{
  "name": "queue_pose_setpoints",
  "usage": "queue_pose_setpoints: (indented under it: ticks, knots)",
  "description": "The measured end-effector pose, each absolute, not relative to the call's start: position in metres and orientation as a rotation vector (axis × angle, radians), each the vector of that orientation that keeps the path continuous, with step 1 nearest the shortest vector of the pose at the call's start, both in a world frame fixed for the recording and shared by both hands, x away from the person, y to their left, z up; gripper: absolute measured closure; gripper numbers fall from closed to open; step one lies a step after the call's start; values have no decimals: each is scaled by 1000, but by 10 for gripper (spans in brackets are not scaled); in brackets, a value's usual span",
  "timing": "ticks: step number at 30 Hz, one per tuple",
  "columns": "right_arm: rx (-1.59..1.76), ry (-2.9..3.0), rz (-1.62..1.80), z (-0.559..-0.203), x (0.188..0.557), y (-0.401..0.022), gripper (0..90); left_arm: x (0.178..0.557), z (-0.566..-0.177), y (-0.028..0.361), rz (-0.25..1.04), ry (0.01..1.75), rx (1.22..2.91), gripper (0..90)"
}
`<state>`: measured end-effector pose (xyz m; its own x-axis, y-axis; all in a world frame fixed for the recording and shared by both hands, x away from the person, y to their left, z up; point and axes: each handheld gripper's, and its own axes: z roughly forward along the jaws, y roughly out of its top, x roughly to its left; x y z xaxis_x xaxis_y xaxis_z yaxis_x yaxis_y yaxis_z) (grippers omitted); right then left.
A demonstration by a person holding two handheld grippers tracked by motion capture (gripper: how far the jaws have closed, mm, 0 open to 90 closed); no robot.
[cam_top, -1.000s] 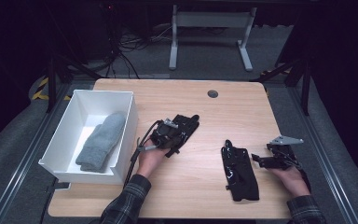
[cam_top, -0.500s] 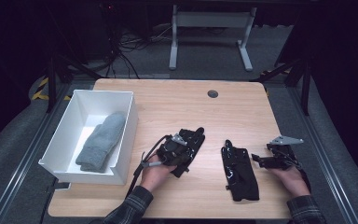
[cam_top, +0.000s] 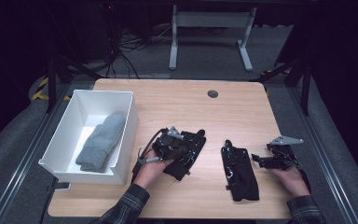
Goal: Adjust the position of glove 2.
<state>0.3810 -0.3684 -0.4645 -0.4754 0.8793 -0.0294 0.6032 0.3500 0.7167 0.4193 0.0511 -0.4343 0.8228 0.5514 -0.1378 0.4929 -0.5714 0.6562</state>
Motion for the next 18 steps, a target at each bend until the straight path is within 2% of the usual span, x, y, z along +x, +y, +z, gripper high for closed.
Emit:
queue_pose_setpoints:
  ticks: [7,18]
  knots:
    - [1297,2207,910,-464,381,-368,158,432,-449,66,110,852,2328,897]
    - [1297,2207,910,-464,381,-368,158,403,-451,61,73,780,2383,898]
